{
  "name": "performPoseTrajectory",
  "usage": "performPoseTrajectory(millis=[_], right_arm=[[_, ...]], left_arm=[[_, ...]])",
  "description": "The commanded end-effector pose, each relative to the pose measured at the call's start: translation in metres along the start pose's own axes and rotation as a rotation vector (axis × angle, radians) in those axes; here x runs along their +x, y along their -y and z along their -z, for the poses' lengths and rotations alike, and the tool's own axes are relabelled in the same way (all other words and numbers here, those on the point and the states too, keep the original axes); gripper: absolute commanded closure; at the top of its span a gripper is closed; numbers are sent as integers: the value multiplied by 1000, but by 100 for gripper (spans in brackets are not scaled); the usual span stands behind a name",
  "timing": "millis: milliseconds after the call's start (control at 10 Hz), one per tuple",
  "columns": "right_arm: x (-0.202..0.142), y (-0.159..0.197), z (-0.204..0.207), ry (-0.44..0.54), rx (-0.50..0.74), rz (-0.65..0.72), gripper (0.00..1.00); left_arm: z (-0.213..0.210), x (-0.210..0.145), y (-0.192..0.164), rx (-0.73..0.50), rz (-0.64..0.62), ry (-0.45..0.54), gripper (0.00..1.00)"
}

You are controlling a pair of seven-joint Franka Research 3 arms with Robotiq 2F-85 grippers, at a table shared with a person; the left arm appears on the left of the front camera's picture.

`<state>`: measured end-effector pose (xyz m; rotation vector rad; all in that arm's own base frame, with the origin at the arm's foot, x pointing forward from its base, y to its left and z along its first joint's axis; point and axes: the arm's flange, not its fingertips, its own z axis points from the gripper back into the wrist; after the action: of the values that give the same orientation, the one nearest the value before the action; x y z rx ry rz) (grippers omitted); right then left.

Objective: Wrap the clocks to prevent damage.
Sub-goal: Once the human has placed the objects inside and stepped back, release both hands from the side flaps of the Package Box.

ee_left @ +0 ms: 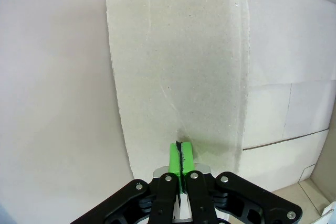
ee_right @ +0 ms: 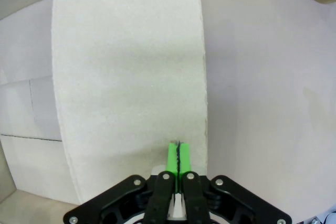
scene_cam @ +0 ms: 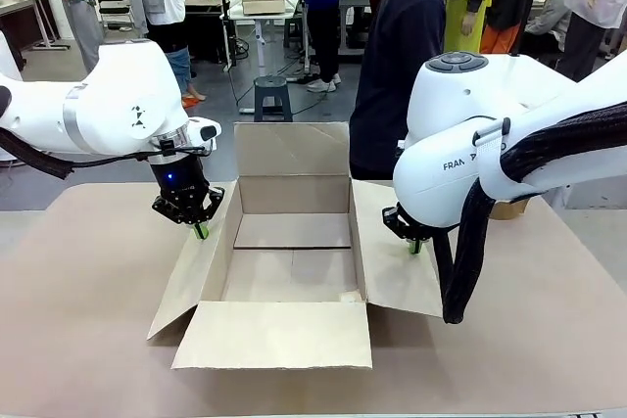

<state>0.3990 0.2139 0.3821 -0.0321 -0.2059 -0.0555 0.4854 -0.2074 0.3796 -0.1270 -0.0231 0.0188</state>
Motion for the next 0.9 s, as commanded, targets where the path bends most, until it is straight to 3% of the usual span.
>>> performPoseTrajectory(millis=[0, 800], right_arm=[[-1, 0, 0, -3, -4, -2, 99], [-1, 0, 0, -3, -4, -2, 99]], left_arm=[[1, -1, 0, 25, -7, -2, 100], [1, -1, 0, 25, -7, -2, 100]])
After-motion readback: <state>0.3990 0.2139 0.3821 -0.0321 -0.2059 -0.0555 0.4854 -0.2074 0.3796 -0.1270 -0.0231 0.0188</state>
